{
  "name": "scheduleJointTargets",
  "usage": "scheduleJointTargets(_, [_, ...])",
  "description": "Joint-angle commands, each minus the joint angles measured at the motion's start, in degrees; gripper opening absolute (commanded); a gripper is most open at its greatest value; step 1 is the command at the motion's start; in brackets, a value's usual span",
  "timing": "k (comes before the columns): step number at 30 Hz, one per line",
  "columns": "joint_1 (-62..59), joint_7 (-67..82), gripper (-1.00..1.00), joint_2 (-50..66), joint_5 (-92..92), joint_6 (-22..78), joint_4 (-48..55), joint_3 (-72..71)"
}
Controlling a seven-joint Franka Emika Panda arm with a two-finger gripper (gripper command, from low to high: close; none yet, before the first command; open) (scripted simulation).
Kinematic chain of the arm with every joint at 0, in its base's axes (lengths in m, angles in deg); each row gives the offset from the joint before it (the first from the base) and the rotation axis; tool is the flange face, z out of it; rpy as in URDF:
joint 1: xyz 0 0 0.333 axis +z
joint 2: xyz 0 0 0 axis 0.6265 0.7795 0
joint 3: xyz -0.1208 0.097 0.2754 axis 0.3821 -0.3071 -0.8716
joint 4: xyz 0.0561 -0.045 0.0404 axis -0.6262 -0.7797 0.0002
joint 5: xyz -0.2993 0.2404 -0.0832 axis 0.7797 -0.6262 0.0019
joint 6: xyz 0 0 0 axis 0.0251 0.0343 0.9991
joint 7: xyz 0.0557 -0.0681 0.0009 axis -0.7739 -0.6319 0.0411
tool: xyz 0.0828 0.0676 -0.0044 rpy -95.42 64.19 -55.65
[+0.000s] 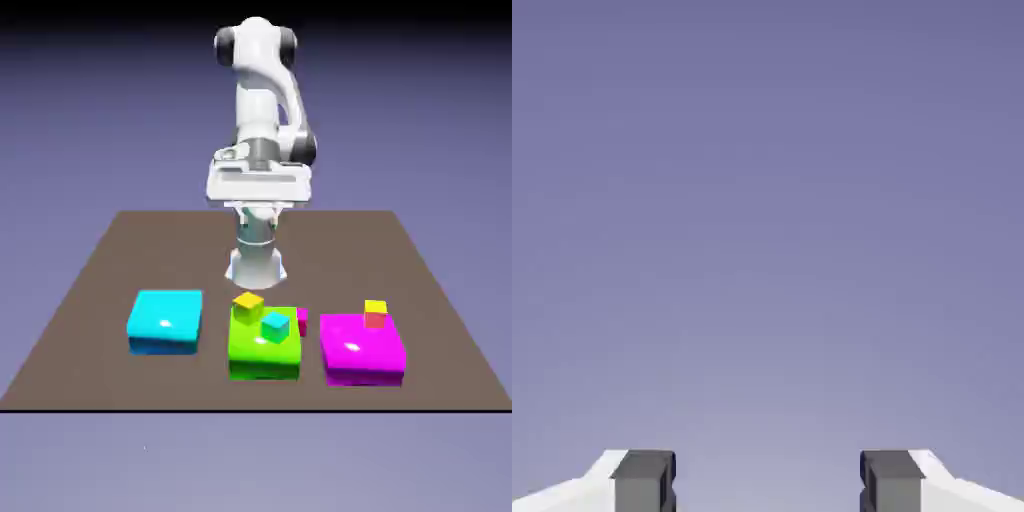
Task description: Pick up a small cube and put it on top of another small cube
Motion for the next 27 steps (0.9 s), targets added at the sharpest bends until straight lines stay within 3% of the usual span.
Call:
scheduleJointTargets(1, [-0.76,-0.18,0.0,0.7,-1.57,0.22,-0.51,-2.08])
scheduleJointTargets(27, [-20.48,-4.85,0.0,18.81,-42.28,6.05,-13.85,-56.06])
